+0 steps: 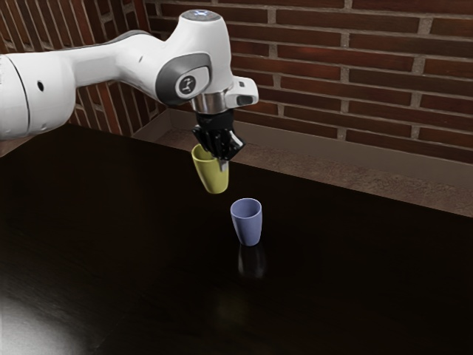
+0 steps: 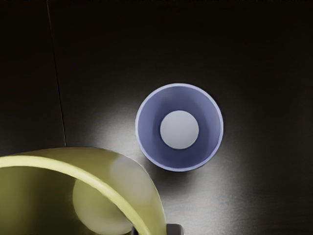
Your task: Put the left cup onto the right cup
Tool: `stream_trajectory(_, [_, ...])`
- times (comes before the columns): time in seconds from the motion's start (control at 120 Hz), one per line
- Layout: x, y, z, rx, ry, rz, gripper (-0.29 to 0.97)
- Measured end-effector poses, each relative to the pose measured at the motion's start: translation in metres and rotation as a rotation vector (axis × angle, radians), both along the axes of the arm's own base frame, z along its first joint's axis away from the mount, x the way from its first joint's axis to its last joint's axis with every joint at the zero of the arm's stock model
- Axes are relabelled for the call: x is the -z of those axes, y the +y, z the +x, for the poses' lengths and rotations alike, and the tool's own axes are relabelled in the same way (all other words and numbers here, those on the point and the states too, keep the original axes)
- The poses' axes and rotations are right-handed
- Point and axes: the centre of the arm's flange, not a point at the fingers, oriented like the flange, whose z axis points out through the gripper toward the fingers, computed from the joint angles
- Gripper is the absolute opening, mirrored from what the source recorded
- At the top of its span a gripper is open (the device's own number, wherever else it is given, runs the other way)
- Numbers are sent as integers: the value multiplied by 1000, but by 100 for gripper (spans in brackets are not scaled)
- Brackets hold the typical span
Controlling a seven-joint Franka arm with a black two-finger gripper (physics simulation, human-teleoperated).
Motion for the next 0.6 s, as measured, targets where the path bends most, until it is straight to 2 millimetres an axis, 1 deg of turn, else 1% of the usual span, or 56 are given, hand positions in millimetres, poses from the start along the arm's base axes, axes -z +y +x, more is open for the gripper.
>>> stream_trajectory(0.217, [2, -8, 4, 3, 4, -5, -11])
stream_trajectory(0.383, [2, -22, 2, 13, 12, -7, -11])
stream_trajectory(0.533, [-1, -43, -3, 35, 11, -4, -11])
stream_trajectory(0.6, [0, -48, -3, 37, 11, 2, -11])
